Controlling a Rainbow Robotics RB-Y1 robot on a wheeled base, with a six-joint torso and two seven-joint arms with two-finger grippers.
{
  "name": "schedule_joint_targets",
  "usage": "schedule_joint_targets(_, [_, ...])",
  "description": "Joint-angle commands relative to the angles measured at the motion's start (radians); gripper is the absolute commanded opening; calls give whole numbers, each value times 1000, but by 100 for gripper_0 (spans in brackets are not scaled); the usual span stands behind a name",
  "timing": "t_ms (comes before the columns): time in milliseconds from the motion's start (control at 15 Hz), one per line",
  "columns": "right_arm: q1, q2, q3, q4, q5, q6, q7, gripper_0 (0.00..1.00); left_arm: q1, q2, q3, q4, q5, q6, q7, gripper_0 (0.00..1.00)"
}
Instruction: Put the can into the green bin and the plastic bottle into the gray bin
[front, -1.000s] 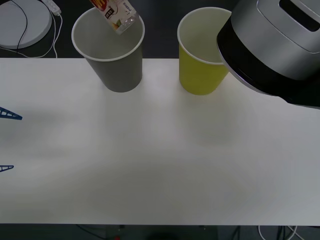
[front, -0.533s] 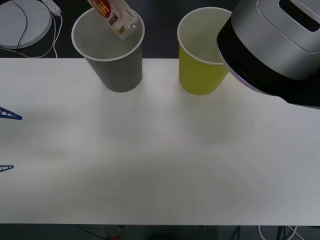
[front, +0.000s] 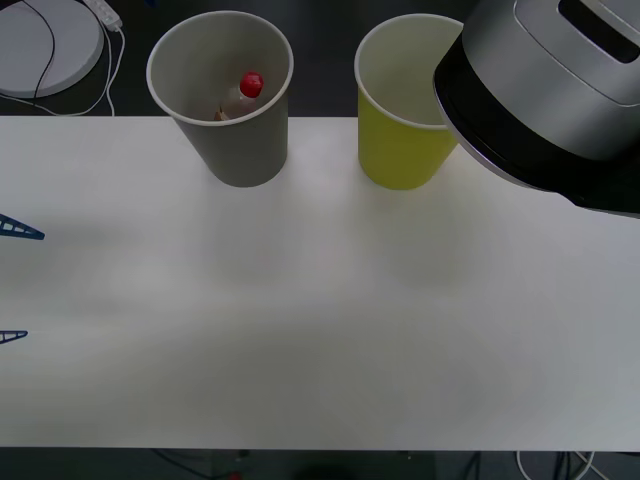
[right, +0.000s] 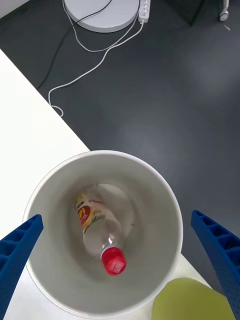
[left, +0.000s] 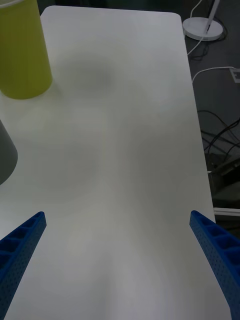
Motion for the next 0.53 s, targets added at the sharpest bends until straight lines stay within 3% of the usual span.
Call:
schedule_joint_targets(67, [0,1,1,0,-2,3,0,100,0,0,0,0,0,0,0,100])
schedule_joint_targets(533, [2,-23,3,0,-31,6,11,100,0,0,0,0,0,0,0,100])
